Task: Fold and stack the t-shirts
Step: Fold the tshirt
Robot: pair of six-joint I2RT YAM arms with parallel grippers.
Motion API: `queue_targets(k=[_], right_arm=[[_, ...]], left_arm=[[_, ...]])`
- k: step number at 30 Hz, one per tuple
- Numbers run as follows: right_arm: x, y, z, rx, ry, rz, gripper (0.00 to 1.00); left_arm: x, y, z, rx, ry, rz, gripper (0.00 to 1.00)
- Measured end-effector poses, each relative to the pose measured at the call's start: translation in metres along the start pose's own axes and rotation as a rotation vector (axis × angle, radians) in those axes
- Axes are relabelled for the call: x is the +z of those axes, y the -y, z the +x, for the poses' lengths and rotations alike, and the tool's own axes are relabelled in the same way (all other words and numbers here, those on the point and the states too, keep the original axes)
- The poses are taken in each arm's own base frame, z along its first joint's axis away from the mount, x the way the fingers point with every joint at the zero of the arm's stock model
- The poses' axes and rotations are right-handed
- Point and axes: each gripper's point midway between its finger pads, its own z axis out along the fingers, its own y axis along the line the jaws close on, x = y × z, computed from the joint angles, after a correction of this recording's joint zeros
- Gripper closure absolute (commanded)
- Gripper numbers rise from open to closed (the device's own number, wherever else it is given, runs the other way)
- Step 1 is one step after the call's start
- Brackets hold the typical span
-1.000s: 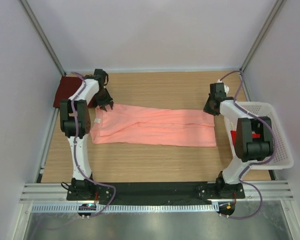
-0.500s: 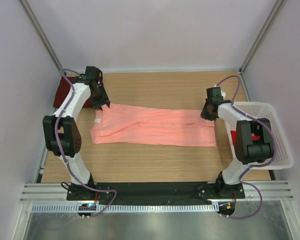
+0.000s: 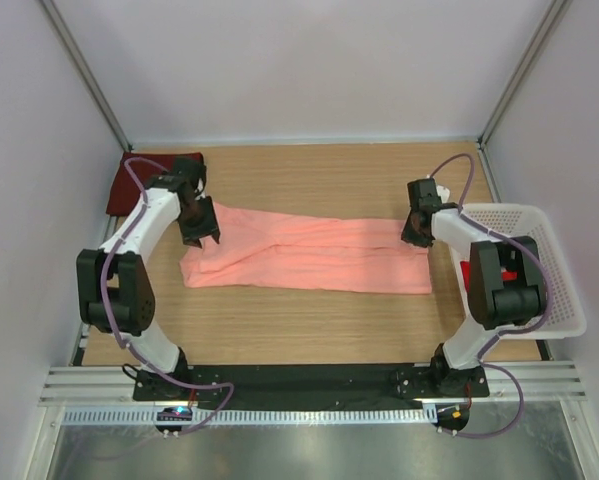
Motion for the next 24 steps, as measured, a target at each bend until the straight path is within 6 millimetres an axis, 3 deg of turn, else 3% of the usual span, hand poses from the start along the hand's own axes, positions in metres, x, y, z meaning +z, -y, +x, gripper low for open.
queue_targets(k=[3, 6, 11, 14, 16, 21, 24], right_arm=[[-0.023, -0.016, -0.009, -0.003, 0.041, -0.055, 0.7], [-0.055, -0.044, -0.025, 0.012, 0.107, -0.162, 0.69], [-0.093, -0.073, -0.036, 0.036, 0.157, -0.3, 0.69], [-0.104, -0.077, -0.038, 0.043, 0.169, -0.337, 0.69], [-0.108, -0.078, -0.039, 0.043, 0.174, -0.348, 0.69], [-0.112, -0.077, -0.038, 0.03, 0.173, -0.355, 0.69], [-0.113, -0.076, -0.038, 0.022, 0.173, -0.354, 0.68]], left_arm=[[-0.013, 0.013, 0.016, 0.104, 0.02, 0.032, 0.52], [-0.021, 0.043, 0.031, 0.273, 0.049, 0.063, 0.54], [-0.008, 0.077, 0.056, 0.51, 0.032, 0.074, 0.65], [0.011, 0.079, 0.063, 0.572, -0.012, 0.053, 0.74], [0.022, 0.075, 0.065, 0.6, -0.038, 0.016, 0.76], [0.054, 0.062, 0.064, 0.637, -0.083, -0.119, 0.7], [0.062, 0.054, 0.062, 0.644, -0.088, -0.177, 0.69]])
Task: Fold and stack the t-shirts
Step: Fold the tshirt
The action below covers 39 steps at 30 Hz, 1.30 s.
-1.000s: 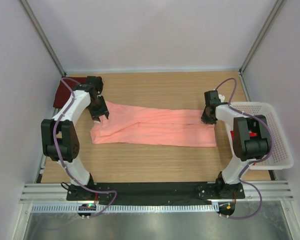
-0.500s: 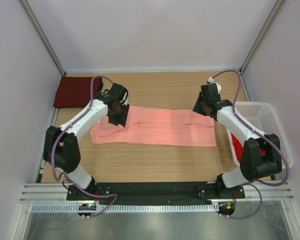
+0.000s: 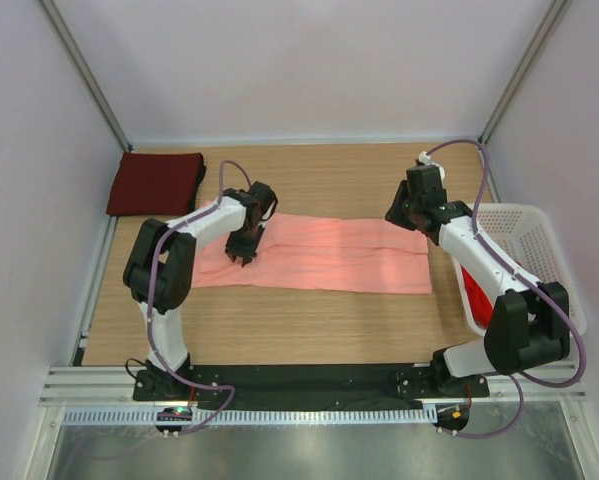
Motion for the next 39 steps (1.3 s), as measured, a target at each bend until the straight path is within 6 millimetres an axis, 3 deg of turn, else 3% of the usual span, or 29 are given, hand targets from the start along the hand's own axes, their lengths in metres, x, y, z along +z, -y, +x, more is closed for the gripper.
queue_targets(k=[8, 16, 23, 28, 34, 39], right_arm=[[-0.007, -0.001, -0.005, -0.014, 0.018, -0.01, 0.68], [-0.007, -0.001, -0.004, -0.015, 0.017, -0.009, 0.68], [-0.007, -0.001, -0.004, -0.015, 0.017, -0.008, 0.68], [-0.007, 0.0, -0.005, -0.015, 0.019, -0.005, 0.68], [-0.007, 0.001, -0.004, -0.015, 0.017, -0.004, 0.68], [-0.006, 0.001, -0.003, -0.015, 0.016, -0.004, 0.68]], left_arm=[[0.011, -0.016, -0.01, 0.001, -0.001, -0.117, 0.68], [0.002, -0.033, -0.027, -0.011, 0.055, -0.21, 0.67], [0.001, -0.034, -0.033, -0.015, 0.072, -0.221, 0.69], [-0.006, -0.025, -0.036, 0.007, 0.104, -0.194, 0.73], [-0.04, 0.006, -0.041, 0.081, 0.208, -0.094, 0.74], [-0.027, 0.018, -0.036, 0.112, 0.188, -0.061, 0.75]])
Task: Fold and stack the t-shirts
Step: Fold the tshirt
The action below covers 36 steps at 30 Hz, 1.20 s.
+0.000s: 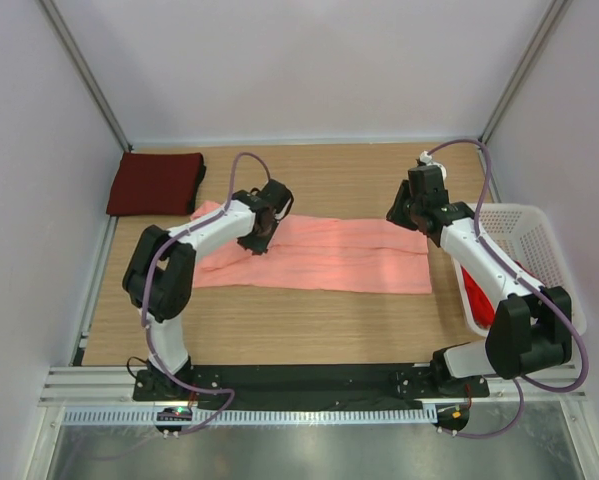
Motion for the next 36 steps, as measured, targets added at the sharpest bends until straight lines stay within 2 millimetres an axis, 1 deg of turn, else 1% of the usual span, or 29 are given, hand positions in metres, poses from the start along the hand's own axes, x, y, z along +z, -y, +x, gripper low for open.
queue_targets(k=[5, 8, 16, 22, 26, 29, 30, 33, 36], right_arm=[[0.0, 0.001, -0.001, 0.002, 0.001, 0.003, 0.68], [0.001, 0.004, -0.001, 0.006, 0.002, 0.007, 0.68], [0.002, 0.01, -0.001, 0.015, -0.002, 0.021, 0.68], [0.002, 0.011, 0.0, 0.016, -0.004, 0.024, 0.68], [0.003, 0.013, 0.0, 0.018, -0.005, 0.027, 0.68], [0.003, 0.015, -0.001, 0.021, -0.003, 0.031, 0.68], [0.003, 0.015, -0.001, 0.023, -0.003, 0.032, 0.68], [0.003, 0.017, -0.002, 0.026, -0.002, 0.035, 0.68], [0.003, 0.018, -0.002, 0.028, -0.001, 0.037, 0.68]], left_arm=[[0.027, 0.004, 0.022, 0.042, -0.091, -0.022, 0.75], [0.034, 0.001, 0.027, 0.054, -0.114, -0.047, 0.74], [0.037, -0.014, 0.022, 0.058, -0.097, -0.145, 0.73], [0.039, -0.018, 0.017, 0.053, -0.074, -0.171, 0.73], [0.042, -0.018, 0.018, 0.057, -0.081, -0.176, 0.76], [0.044, -0.018, 0.018, 0.06, -0.085, -0.18, 0.82], [0.045, -0.018, 0.018, 0.062, -0.085, -0.182, 0.89], [0.045, -0.02, 0.018, 0.069, -0.085, -0.195, 0.98], [0.043, -0.024, 0.014, 0.079, -0.078, -0.214, 1.0]])
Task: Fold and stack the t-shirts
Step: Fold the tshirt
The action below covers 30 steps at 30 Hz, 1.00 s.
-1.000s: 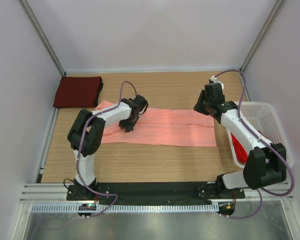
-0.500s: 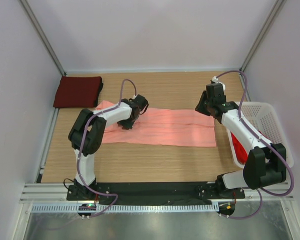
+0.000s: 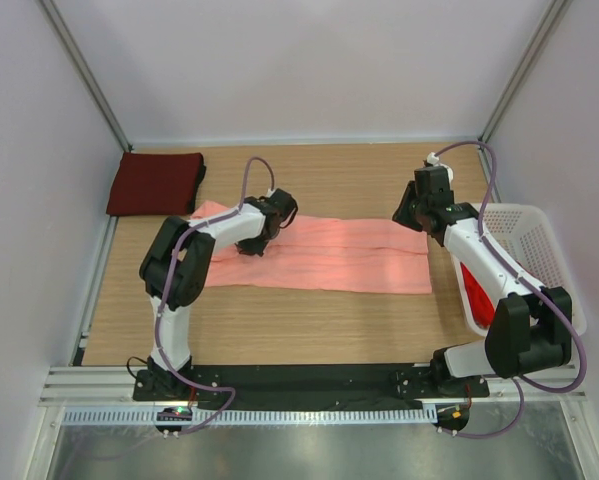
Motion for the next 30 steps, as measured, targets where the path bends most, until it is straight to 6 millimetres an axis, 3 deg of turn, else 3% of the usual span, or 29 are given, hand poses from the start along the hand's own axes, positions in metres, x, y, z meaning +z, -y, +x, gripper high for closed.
queue_targets(k=[11, 23, 30], right_arm=[[0.0, 0.002, -0.001, -0.003, 0.001, 0.004, 0.68], [0.0, 0.001, 0.001, -0.003, -0.009, -0.006, 0.68], [0.0, 0.002, 0.001, -0.011, -0.013, -0.006, 0.68]], left_arm=[[-0.023, -0.008, -0.016, 0.016, -0.001, 0.029, 1.0], [-0.05, 0.001, -0.011, 0.052, -0.067, 0.176, 1.0], [-0.055, -0.013, -0.012, 0.022, -0.09, 0.192, 1.0]])
